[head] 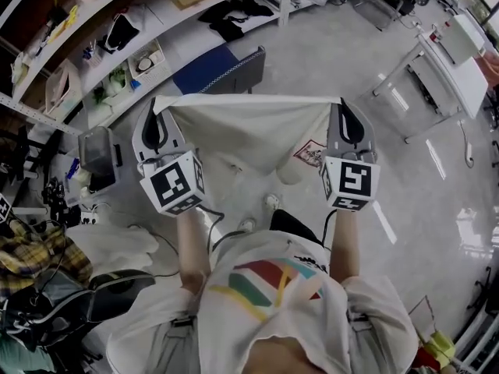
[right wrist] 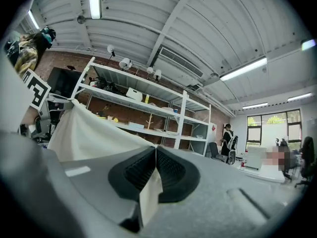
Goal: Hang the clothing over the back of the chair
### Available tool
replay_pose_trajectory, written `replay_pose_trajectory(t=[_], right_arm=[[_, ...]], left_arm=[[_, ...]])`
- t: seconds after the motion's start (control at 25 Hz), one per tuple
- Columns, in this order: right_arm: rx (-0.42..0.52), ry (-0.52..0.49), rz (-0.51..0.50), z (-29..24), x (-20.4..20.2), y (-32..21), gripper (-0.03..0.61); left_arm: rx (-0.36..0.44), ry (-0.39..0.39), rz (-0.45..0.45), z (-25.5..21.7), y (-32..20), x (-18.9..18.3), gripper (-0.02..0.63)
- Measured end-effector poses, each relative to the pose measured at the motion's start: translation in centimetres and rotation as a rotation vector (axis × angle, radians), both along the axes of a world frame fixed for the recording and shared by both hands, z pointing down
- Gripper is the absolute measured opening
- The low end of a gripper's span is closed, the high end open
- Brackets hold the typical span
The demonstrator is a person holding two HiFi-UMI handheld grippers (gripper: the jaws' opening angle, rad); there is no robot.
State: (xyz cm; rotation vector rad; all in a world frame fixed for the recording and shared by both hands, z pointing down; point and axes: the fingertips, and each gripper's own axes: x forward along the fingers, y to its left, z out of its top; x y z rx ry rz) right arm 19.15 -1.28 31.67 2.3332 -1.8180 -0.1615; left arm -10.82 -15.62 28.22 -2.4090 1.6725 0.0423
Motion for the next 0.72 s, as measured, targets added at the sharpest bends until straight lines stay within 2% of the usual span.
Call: replay_pose_trajectory(t=[0.28,0.48,0.72], right_arm=[[-0.002,0.016,-0.131,-0.7,2.3,-3.1,0.008],[0.022,0.014,-0.137,-1.7,3.2,-5.3,0.008],[0.036,-0.006,-0.084,-2.5,3.1,-7.5,0.008]], left_arm=[[-0.017,0.004,-0.129,-0.1,0.2,0.8,0.015],[-0.036,-0.015,-0.127,-0.1,-0.8,1.2,0.015],[-0.019,0.002,-0.083,-1.1,-2.7,1.0,0.015]])
